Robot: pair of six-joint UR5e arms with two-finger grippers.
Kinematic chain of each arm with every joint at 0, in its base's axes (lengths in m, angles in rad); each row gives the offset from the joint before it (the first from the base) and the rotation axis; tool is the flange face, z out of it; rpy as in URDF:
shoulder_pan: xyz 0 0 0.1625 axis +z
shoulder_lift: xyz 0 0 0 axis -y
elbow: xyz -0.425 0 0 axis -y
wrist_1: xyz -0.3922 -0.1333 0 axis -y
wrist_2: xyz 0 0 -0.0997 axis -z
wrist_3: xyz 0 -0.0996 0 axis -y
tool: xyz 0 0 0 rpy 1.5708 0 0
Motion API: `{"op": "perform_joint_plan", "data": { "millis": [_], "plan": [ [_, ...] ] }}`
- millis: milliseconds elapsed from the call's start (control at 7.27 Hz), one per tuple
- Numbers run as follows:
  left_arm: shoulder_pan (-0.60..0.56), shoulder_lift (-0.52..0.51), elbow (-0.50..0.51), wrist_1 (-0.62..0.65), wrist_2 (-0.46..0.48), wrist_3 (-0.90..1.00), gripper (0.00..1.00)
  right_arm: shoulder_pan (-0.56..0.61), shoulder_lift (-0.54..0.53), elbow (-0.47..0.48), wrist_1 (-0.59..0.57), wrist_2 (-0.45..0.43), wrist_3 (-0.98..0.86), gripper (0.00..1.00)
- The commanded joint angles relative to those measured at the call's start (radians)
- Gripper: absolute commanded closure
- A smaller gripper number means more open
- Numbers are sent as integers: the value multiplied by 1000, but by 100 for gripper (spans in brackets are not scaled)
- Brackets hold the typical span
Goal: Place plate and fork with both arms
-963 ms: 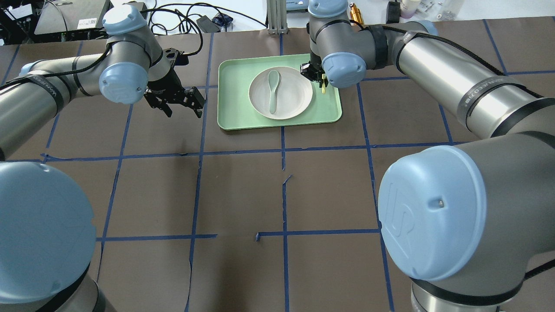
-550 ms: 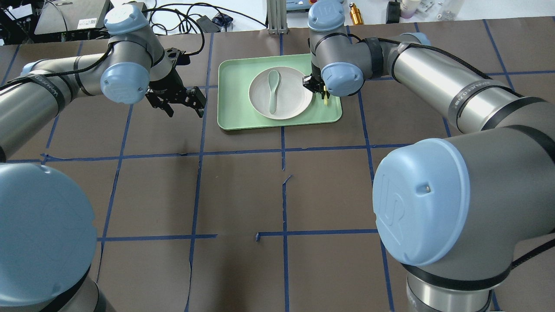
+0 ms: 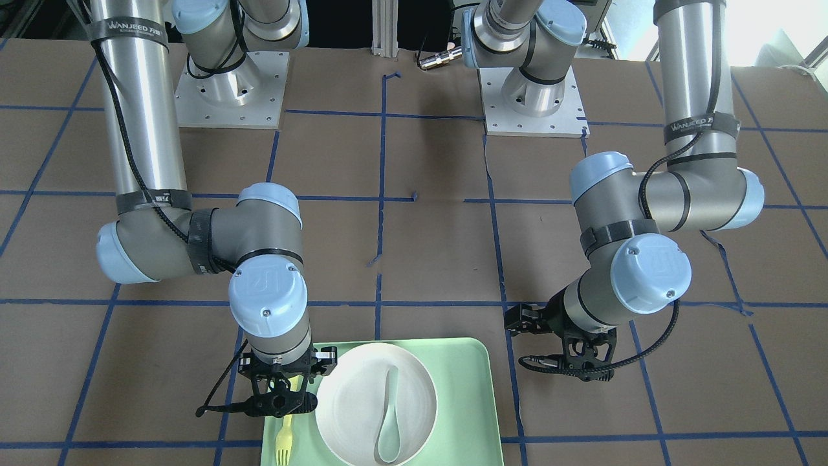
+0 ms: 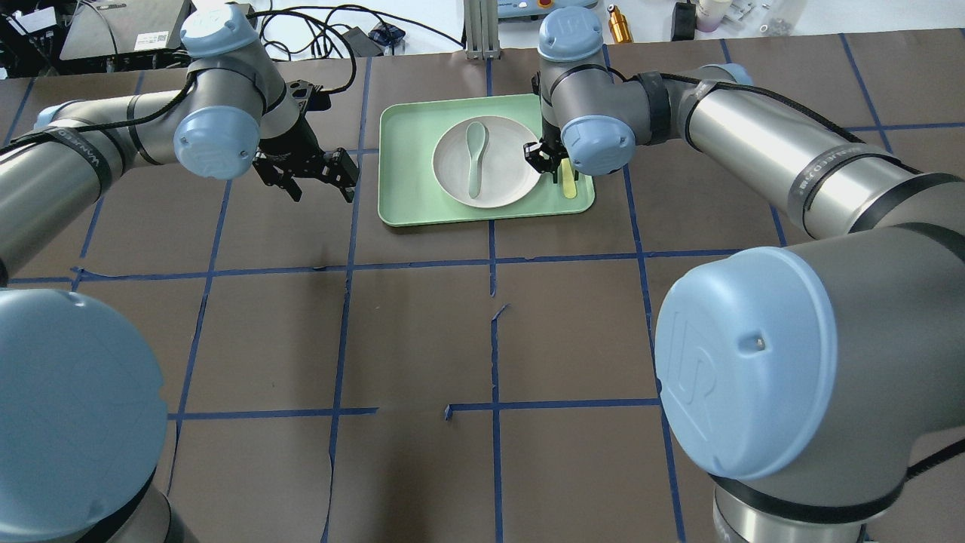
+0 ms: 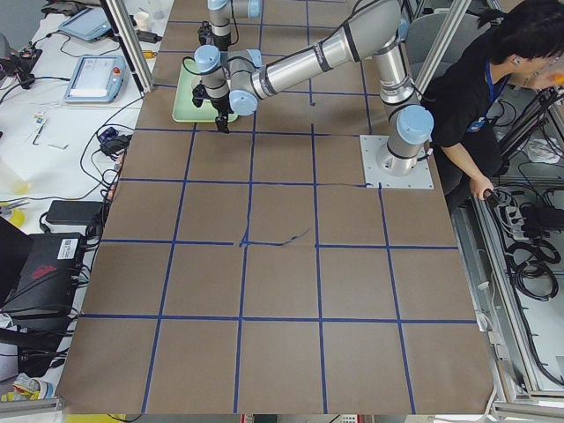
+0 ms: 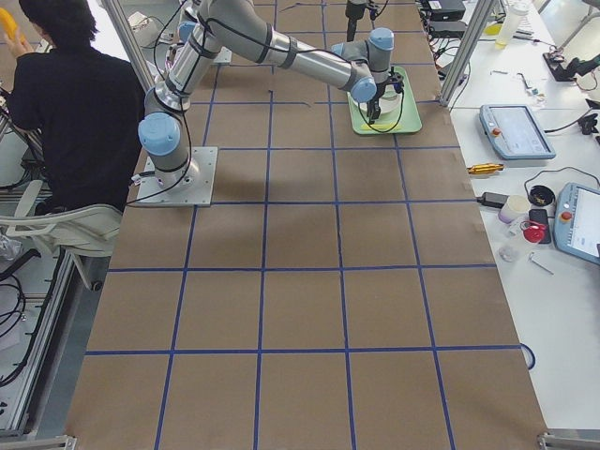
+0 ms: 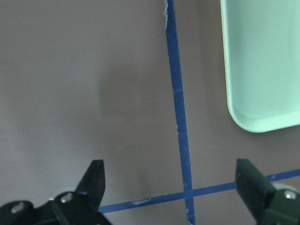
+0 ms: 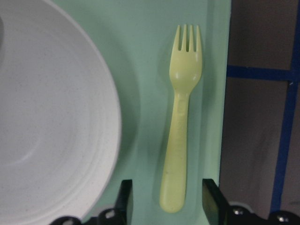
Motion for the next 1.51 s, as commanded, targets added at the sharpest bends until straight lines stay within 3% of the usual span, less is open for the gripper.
{"op": "perform_joint_plan", "data": {
  "millis": [0,275,413,550,688,963,1101,1376],
  "plan": [
    [-7,50,3,-11,9,-26,0,-6,-93,2,109,1,-17,0],
    [-9,151,20,-167,23,-123,0,-44,-241,0,387,8,-17,0],
    [-19,209,17,-227,139,-125,0,-69,-324,10,505,11,-20,0],
    [-54,266,20,-320,196,-128,0,-80,-375,13,588,72,-34,0],
    [-75,300,19,-341,184,-158,0,-74,-424,16,683,85,-42,0],
    [-76,346,17,-401,180,-174,0,-74,-519,17,764,87,-42,0],
    [-76,361,19,-403,90,-178,0,-72,-524,16,770,82,-43,0],
    [-78,404,19,-468,74,-195,0,-74,-523,25,773,83,-48,0]
  ]
}}
